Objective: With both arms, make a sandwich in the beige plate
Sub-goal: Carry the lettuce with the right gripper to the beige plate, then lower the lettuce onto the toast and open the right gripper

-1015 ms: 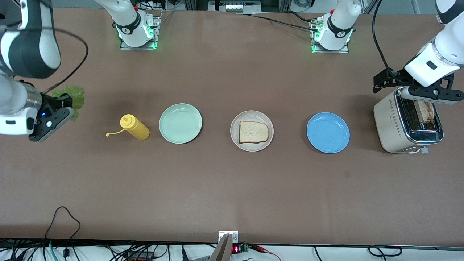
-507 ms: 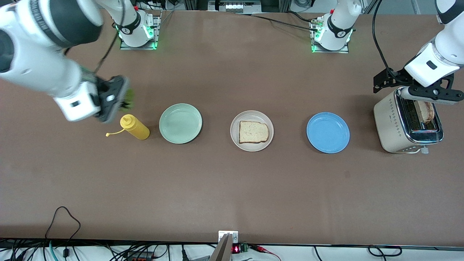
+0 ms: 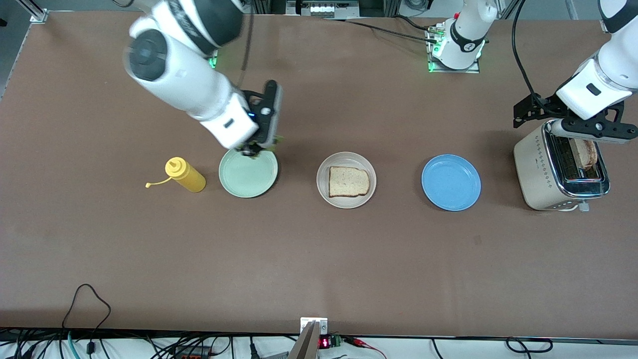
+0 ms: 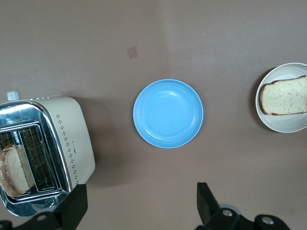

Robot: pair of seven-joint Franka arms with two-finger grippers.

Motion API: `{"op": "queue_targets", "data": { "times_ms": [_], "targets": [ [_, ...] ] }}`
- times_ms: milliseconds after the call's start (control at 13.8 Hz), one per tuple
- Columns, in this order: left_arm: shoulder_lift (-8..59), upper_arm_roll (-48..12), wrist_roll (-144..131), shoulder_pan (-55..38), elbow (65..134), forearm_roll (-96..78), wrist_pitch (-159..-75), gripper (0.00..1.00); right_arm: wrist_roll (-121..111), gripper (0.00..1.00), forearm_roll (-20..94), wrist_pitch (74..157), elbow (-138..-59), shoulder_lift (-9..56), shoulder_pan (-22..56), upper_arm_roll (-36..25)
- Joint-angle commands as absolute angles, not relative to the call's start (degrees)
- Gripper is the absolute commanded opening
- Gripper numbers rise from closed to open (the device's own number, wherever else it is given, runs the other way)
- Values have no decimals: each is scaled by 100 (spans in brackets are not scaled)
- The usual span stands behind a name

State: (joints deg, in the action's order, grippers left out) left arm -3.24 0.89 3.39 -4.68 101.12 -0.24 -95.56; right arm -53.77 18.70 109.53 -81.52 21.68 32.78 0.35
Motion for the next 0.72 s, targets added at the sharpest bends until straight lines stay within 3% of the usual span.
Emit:
{"op": "queue_targets", "data": {
  "times_ms": [0, 652],
  "targets": [
    [-316, 88, 308, -483, 10037, 70, -9466, 100, -5397, 0, 1986, 11642, -7945, 2618, 3646, -9],
    [-316, 97, 316, -483, 10037, 70, -9466, 100, -5168, 0, 1995, 14078, -7963, 3927, 4192, -9]
  ]
}}
